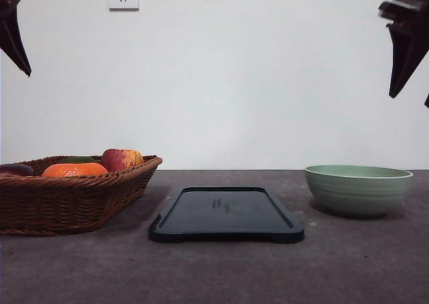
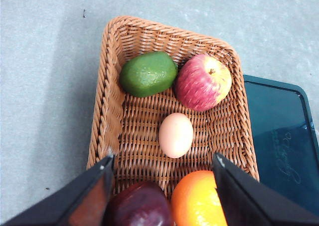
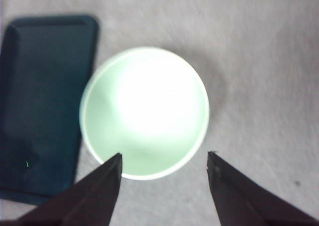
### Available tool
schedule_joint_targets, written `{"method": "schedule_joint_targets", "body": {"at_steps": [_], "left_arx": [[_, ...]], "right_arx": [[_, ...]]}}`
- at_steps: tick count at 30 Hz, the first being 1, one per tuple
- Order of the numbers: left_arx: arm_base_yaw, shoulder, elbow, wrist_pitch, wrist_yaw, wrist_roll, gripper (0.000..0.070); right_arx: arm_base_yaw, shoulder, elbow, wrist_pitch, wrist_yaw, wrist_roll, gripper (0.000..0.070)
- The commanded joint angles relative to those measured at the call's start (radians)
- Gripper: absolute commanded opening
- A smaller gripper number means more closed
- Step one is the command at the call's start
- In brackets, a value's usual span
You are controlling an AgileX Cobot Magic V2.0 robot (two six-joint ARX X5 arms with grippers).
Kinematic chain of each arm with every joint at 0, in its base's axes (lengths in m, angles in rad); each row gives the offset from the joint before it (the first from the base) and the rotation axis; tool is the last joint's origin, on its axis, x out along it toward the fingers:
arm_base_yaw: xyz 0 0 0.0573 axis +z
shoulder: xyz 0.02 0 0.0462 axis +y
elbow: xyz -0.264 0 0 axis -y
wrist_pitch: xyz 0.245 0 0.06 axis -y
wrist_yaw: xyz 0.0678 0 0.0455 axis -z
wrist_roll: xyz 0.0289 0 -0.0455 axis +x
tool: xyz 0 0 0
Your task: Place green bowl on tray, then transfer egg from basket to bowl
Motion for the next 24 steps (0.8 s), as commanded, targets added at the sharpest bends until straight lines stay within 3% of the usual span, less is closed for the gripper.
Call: {"method": "schedule_joint_targets", "body": {"at_steps": [1,9,18,20,23,24], "left_arx": [[0.002,0.006,0.026,0.01,0.005,0.013,0.0396],[0.001,0.006,0.026,0.01,0.005,0.01,0.0396],[0.001,0.006,0.026,0.011,0.005,0.01,0.0396],[0.001,0.006,0.026,0.011,0.005,0.01,0.0395],[0.001,0.006,0.026,0.011,0.005,0.01,0.0395],[0.001,0.006,0.026,0.011,0.005,0.01,0.0395]], "right_arx": [[-0.002,0.059,0.058,-0.027,0.011,-0.03,0.0334],[-0.002,0.266,0.212,-0.087,0.016,-0.07,0.0333],[-0.002,0.425,0.236,-0.078,0.057,-0.113,0.0287],[-0.002,0.45,0.236,-0.074,0.058,-0.126,0.0211],[-0.002,0.479,0.236,-0.071,0.059,-0.127,0.0019],[-0.002,0.483,0.236,-0.072,0.06,-0.126,0.0]]}}
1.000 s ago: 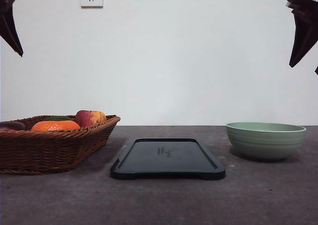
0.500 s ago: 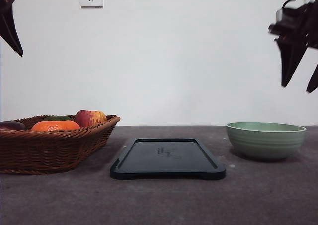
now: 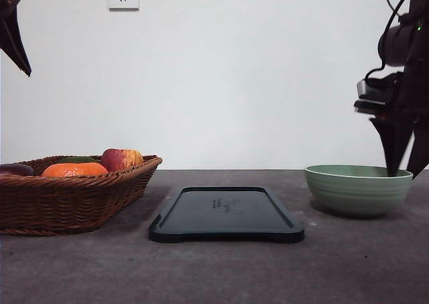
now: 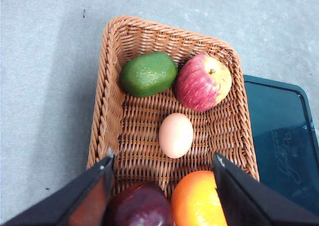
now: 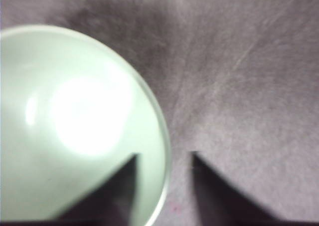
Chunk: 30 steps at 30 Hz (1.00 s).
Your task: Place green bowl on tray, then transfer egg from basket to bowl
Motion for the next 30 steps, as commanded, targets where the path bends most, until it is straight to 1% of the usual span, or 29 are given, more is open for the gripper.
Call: {"method": "schedule_joint_targets", "body": {"at_steps": [1,3,6,9,13,17,22,30], "left_arx": [[0.001,0.006,0.026,0.011,0.005,0.01,0.0395],[0.001,0.006,0.026,0.01,0.005,0.01,0.0395],[0.001,0.006,0.026,0.01,0.005,0.01,0.0395],[0.001,0.006,0.026,0.011,0.005,0.01,0.0395],[0.001,0.006,0.026,0.011,0.005,0.01,0.0392],[0.001,0.006,0.026,0.01,0.005,0.01,0.0391],[0.001,0.006,0.026,0.011,0.005,0.01,0.0391],[0.001,0.006,0.026,0.011,0.005,0.01,0.0391]], "right_arx": [[0.001,0.023,0.023,0.004,0.003,-0.014,0.0],[0.001,0.023,0.024,0.004,0.003,-0.013,0.0],[0.001,0.023,0.055,-0.054,0.003,-0.013,0.0],[0.003,0.023,0.124,-0.152,0.001,-0.015,0.0],[0.027,0.023,0.249,-0.287,-0.001,-0.015,0.0],[0.081,0.023,0.348,-0.349,-0.001,0.0,0.0],[0.173,0.024,0.405,-0.348,-0.001,0.047,0.0],[0.313,0.078,0.418,-0.266,-0.003,0.089,0.0]]}}
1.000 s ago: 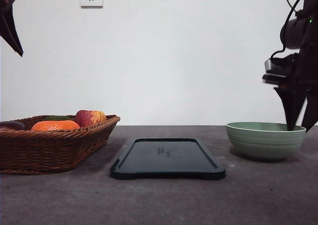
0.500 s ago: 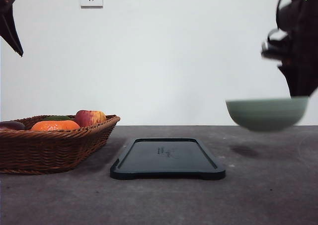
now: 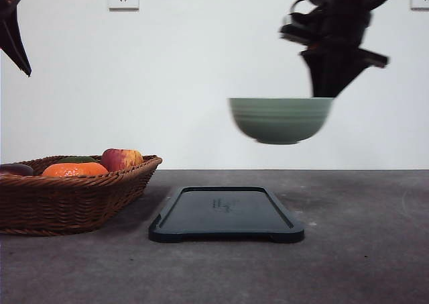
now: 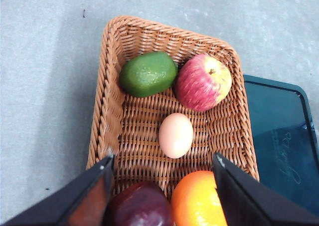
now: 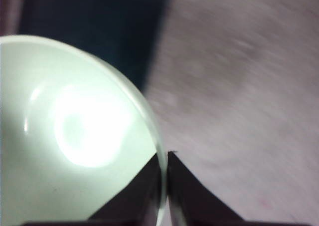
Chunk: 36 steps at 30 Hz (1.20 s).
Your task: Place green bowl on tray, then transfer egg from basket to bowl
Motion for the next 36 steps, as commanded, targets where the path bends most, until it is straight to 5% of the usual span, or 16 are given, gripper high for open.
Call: {"method": "schedule_joint_targets", "body": {"at_steps": [1,20,26,36], "left_arx": [[0.001,0.006,0.026,0.011,0.005,0.01,0.0391],[0.001,0.006,0.026,0.011,0.005,0.011,0.0391],[0.001,0.006,0.026,0.01,0.005,0.011,0.0391],[0.001,0.006,0.026,0.003,0.005,0.011,0.0391]], "right_arx": [[0.024,0.05,0.023,0.022,-0.003,0.031,0.0],[0.146,0.232,0.022,0.22,0.042,0.034,0.0002],[0.149,0.241,0.024,0.205,0.041,0.031,0.0241],[0.153,0.135,0.076,0.178,0.097,0.013,0.0254]]}}
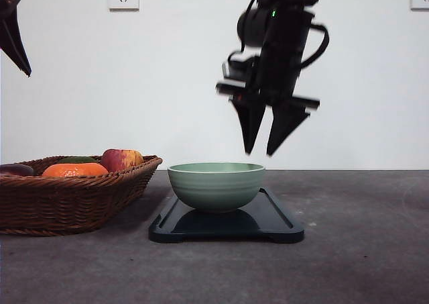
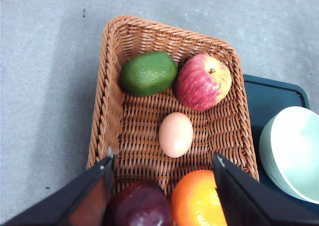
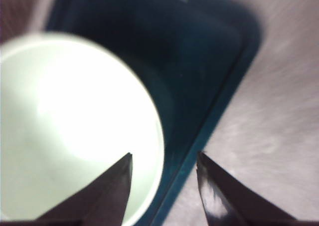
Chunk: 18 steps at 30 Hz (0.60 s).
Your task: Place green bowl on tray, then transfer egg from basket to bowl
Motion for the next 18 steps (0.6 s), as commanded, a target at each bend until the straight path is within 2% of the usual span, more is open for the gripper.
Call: {"method": "schedule_joint_targets", "body": {"at_steps": [1,9,18], "left_arx": [[0.001,0.006,0.026,0.003,0.005,0.011,0.0391],[0.001,0.006,0.026,-0.013,0.005,0.011,0.0391],[0.001,0.006,0.026,-0.017,0.005,0.011,0.0391]], "right_arx": [[0.012,-0.038,-0.003,0.044,0.007,-0.01,0.0254],[0.013,-0.272,-0.352,0.358,-0.046,-0.01,0.0254],[0.013,-0.6,-0.811,0.659,-0.039,-0.012,0.0253]]}}
